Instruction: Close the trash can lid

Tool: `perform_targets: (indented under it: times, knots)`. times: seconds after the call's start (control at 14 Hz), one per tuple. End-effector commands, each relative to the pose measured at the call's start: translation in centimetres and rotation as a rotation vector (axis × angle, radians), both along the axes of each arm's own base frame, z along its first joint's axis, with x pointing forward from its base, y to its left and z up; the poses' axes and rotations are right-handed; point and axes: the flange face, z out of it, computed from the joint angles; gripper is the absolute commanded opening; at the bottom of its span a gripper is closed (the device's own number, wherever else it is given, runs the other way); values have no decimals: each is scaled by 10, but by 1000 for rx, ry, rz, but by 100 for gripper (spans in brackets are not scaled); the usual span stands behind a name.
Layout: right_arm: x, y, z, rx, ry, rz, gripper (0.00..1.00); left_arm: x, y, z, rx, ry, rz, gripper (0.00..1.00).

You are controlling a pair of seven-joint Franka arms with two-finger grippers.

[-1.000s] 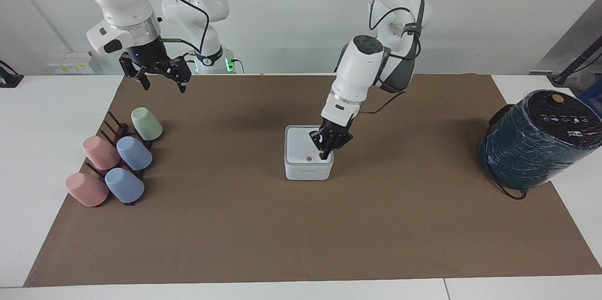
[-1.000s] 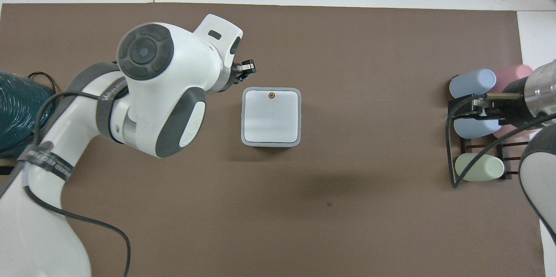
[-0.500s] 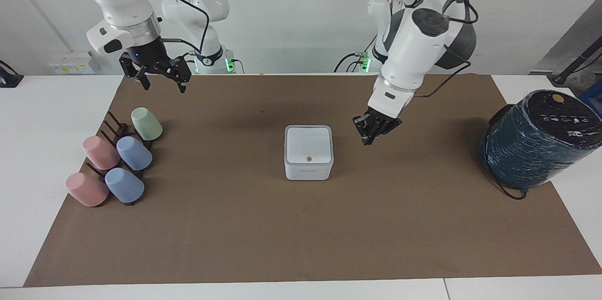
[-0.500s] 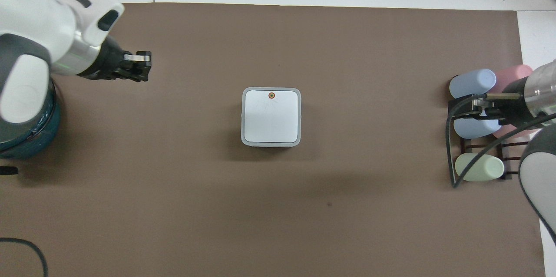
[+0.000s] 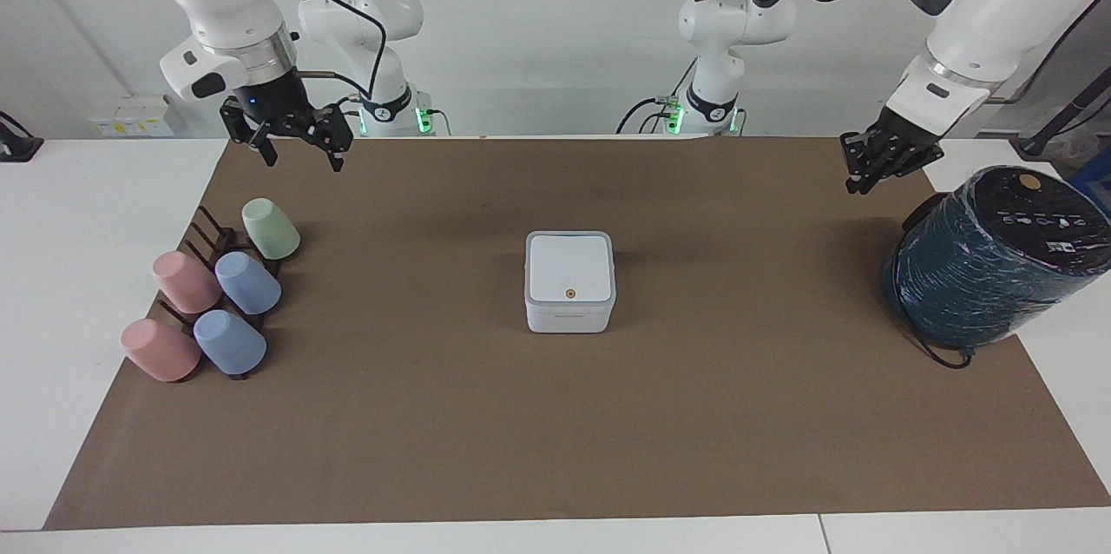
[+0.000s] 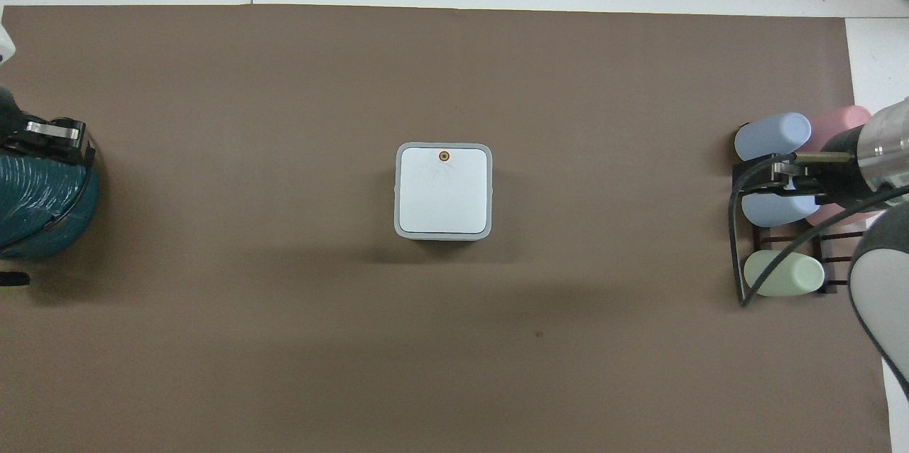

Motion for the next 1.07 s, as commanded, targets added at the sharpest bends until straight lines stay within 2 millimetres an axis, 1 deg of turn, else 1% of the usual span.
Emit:
perform_targets:
  times: [0.0, 0.07, 0.14, 0.21, 0.36, 0.43, 0.71, 0.79, 0.86, 1.0]
  knots:
    - [-6, -5, 1, 1, -10, 16, 100, -11, 7, 7, 36, 11, -28, 27]
    - [-6, -4, 1, 1, -10, 17, 100, -12, 7, 8, 38, 20, -28, 34]
    - [-6, -4, 1, 1, -10, 17, 100, -13, 8, 8, 38, 24, -26, 39]
    - [-6, -5, 1, 1, -10, 16, 100, -13, 8, 12, 36, 9, -26, 47]
    - [-6, -4, 1, 1, -10, 17, 100, -11, 3, 16, 28, -26, -35, 53]
    - [-6, -4, 1, 1, -10, 17, 100, -11, 1, 23, 25, -64, -40, 57]
    - [-6, -5, 1, 1, -10, 16, 100, -9, -7, 25, 19, -84, -59, 79]
    - [-6, -4, 1, 1, -10, 17, 100, -9, -8, 25, 18, -86, -59, 86]
    - [-6, -5, 1, 1, -10, 16, 100, -8, -9, 24, 16, -93, -61, 100]
    - [-6, -5, 1, 1, -10, 16, 100, -6, -10, 22, 12, -109, -60, 100]
